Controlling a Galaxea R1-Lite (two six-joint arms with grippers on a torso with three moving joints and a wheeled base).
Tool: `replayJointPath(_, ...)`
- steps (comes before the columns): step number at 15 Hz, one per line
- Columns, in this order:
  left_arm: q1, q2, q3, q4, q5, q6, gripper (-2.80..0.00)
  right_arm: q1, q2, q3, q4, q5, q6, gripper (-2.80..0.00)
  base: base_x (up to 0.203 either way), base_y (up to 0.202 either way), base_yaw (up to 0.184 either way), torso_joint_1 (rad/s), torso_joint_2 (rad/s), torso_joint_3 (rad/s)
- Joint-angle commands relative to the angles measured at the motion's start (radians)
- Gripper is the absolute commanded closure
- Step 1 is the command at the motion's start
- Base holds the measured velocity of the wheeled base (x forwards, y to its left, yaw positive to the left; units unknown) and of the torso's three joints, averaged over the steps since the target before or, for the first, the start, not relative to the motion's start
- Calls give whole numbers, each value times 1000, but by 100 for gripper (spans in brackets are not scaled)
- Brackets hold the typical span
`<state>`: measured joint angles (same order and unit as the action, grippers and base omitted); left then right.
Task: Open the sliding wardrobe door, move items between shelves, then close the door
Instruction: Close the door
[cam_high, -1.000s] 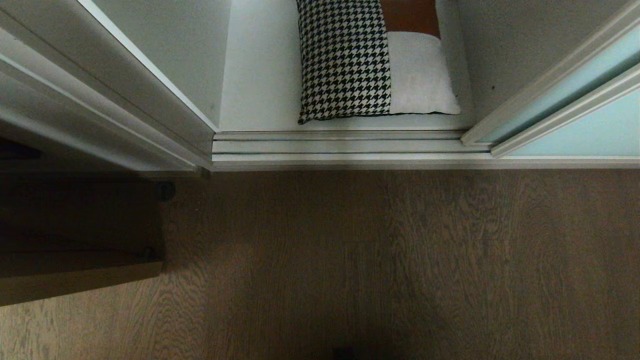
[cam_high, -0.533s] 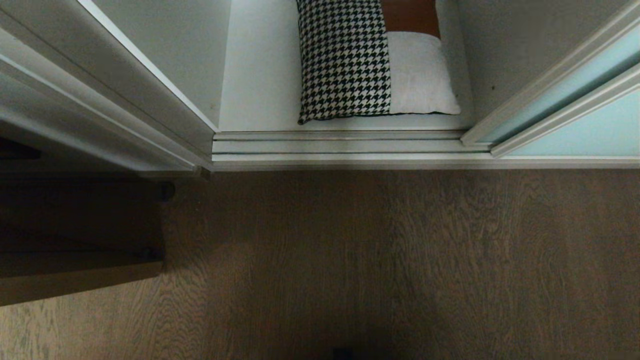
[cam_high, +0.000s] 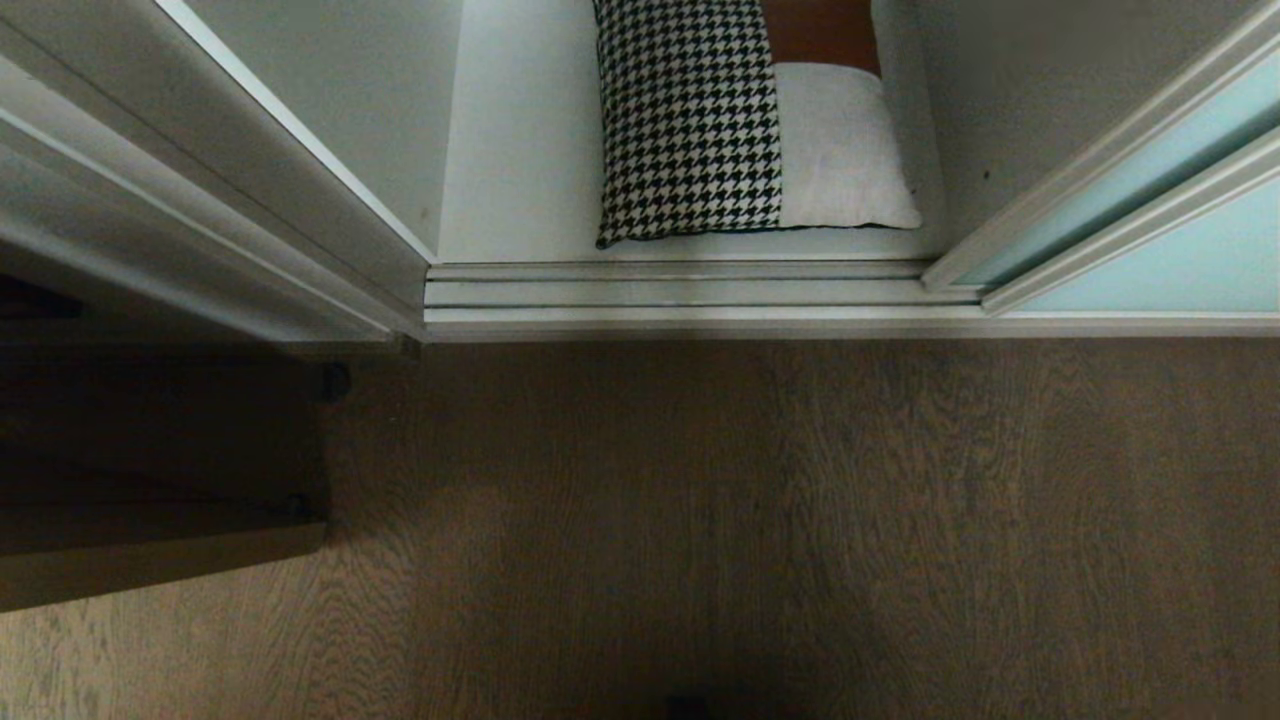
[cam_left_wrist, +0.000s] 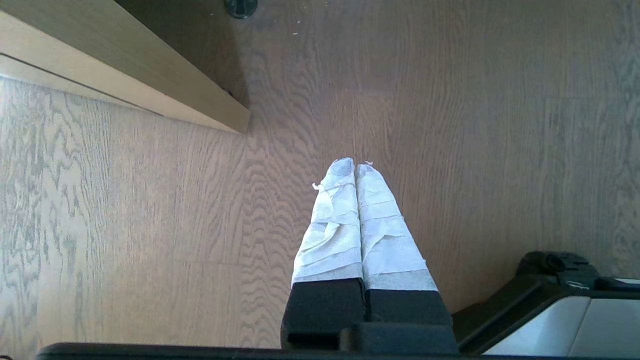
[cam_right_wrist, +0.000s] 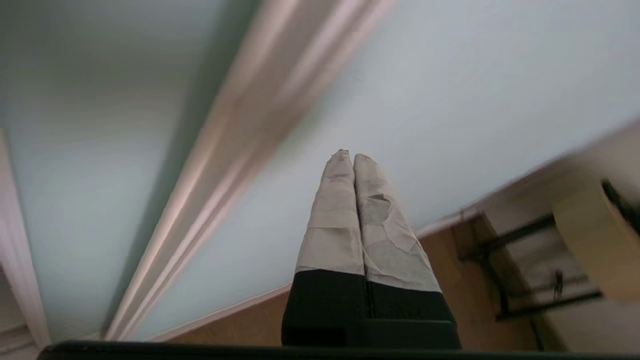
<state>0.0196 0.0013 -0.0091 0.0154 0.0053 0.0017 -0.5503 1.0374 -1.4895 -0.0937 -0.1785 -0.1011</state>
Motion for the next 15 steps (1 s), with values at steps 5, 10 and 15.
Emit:
replayJointPath(5, -1, 0, 0, 0, 1, 0, 0, -108, 16, -3, -53, 15, 8, 0, 0, 0, 0, 0, 0, 0)
replayJointPath(10, 0, 0, 0, 0, 1, 0, 0, -108, -56, 92, -85, -42, 5, 0, 0, 0, 0, 0, 0, 0)
replayJointPath(15, -1, 0, 0, 0, 1, 0, 0, -94, -181, 211, -102, -61, -28, 0, 0, 0, 0, 0, 0, 0)
